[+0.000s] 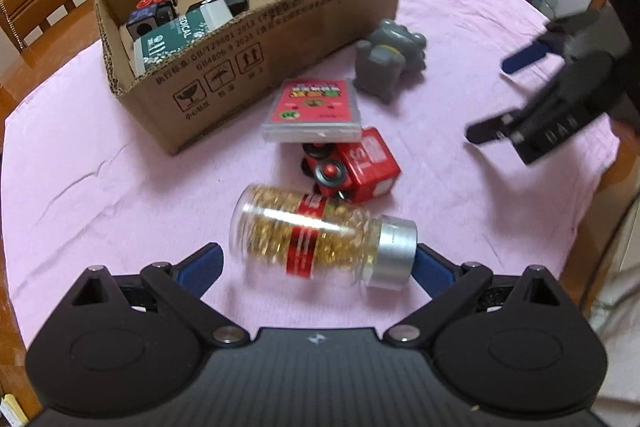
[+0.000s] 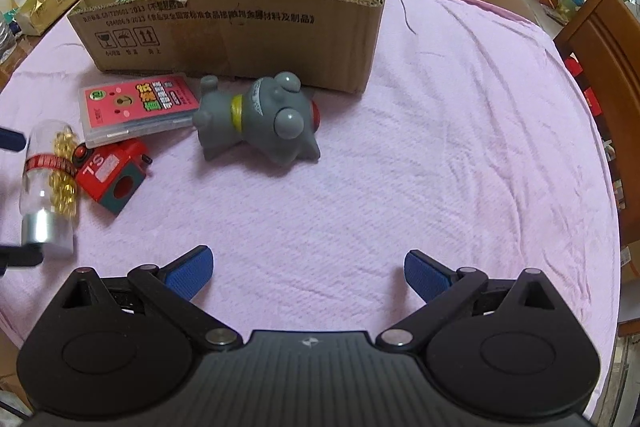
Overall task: Organize rigid objects
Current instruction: 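Reach the left tool to the gold capsule jar and close on it, then hold the capsule jar in the left tool while the right tool grasps the grey toy figure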
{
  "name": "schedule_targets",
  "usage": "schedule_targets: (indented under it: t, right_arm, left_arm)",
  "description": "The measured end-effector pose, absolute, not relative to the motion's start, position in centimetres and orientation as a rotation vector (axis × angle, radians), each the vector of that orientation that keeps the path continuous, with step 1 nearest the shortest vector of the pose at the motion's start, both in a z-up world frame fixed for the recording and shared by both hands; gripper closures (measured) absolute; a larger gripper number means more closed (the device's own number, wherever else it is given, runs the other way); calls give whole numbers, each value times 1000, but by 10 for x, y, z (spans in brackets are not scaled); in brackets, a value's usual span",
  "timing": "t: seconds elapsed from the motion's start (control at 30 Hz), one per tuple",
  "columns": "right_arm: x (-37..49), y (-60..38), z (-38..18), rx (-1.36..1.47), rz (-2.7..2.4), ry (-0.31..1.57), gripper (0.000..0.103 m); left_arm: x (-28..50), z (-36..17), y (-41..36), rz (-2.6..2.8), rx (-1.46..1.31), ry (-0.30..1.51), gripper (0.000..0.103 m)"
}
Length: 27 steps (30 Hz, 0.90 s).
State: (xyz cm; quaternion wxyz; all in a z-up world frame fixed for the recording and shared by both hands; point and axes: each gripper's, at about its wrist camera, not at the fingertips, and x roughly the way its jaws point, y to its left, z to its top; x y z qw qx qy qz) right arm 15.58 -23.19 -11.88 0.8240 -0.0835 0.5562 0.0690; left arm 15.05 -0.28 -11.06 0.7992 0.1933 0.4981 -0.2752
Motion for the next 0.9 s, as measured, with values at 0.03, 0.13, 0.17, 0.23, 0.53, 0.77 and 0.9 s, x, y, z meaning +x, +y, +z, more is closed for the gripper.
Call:
schedule_targets:
  t: [0.03,0.13,0.17,0.23,0.53,0.77,0.9]
  right_arm:
    - [155,-232,-120,-179,145,1185,0]
    - [151,-233,-122,-179,147,1181,0]
    - [150,-233,-123,-178,148,1181,0]
    - [149,-233,-123,-173,156,1179,0]
    - [153,-220,-127,-206,210,1152,0]
    - [160,-218,-128,-228,251,1151,0]
    - [157,-219,-127,-228,256,1136,0]
  left_arm:
    - [154,-113,-3,-582,410,1068,4]
    - [164,-117,-3,-551,381,1072,4]
    - [167,-118,-2,-535,357,1074,4]
    - [173,-120,1,-500,311,1086,5]
    - [164,-125,18,-411,242,1067,5]
    - [164,-134,17,-396,245,1078,5]
    - [164,-134,13,-376,231,1063,6]
